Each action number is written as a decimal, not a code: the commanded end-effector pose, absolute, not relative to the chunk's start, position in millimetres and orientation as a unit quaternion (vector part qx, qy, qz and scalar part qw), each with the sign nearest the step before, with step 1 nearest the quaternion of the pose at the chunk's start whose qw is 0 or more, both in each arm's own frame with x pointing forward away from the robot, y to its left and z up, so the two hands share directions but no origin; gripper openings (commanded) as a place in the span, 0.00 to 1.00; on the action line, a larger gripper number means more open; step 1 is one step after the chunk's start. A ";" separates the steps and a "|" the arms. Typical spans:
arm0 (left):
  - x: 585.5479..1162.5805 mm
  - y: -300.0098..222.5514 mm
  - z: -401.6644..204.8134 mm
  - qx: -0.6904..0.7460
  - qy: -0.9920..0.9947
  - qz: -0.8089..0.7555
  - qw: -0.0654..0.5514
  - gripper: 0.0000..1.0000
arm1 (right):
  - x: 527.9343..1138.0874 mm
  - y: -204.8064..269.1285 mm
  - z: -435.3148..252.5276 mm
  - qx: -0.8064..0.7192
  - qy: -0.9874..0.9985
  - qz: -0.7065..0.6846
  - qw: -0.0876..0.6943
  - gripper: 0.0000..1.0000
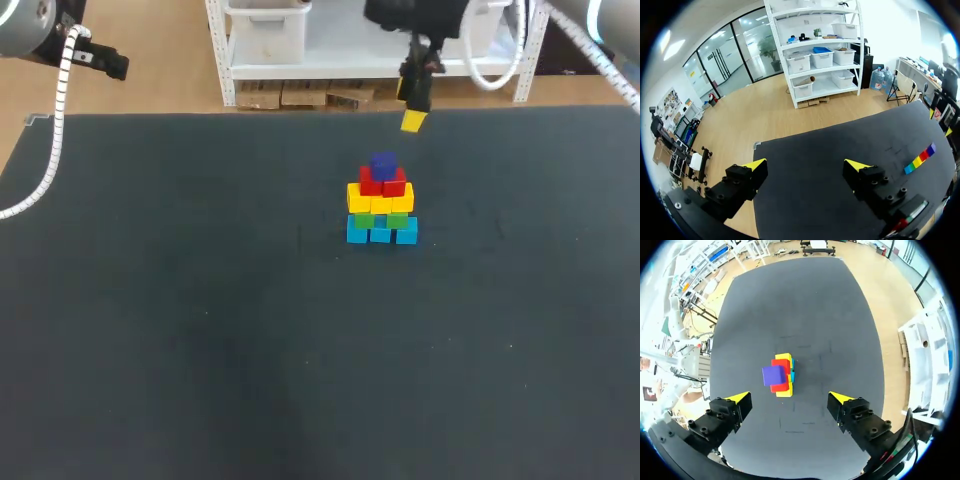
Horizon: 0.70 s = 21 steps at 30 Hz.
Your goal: Place the blue cubes, place green cubes on the blue cubes, place the yellow cubes on the green cubes, then place the red cubes on the yellow cubes, and place purple cube on the red cubes.
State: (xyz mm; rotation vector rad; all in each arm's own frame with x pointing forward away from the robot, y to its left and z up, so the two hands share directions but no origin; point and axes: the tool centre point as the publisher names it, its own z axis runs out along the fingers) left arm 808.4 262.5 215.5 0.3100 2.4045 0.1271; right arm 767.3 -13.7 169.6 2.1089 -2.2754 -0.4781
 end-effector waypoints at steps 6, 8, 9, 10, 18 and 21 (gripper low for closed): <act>808.3 263.3 215.6 0.120 0.928 0.048 0.350 1.00 | 775.9 -36.8 180.7 0.649 -0.741 -0.168 -0.039 1.00; 808.3 263.3 215.6 0.120 0.928 0.048 0.350 1.00 | 779.3 -42.5 183.1 0.641 -0.749 -0.157 -0.052 1.00; 808.3 263.3 215.6 0.120 0.928 0.048 0.350 1.00 | 781.0 -45.6 184.0 0.637 -0.753 -0.155 -0.060 1.00; 808.3 263.3 215.6 0.120 0.928 0.048 0.350 1.00 | 782.1 -48.5 184.7 0.632 -0.756 -0.154 -0.068 1.00; 808.3 263.3 215.6 0.120 0.928 0.048 0.350 1.00 | 786.4 -67.3 184.3 0.601 -0.779 -0.133 -0.115 1.00; 808.3 263.3 215.6 0.120 0.928 0.048 0.350 1.00 | 788.1 -77.3 184.4 0.586 -0.791 -0.119 -0.130 1.00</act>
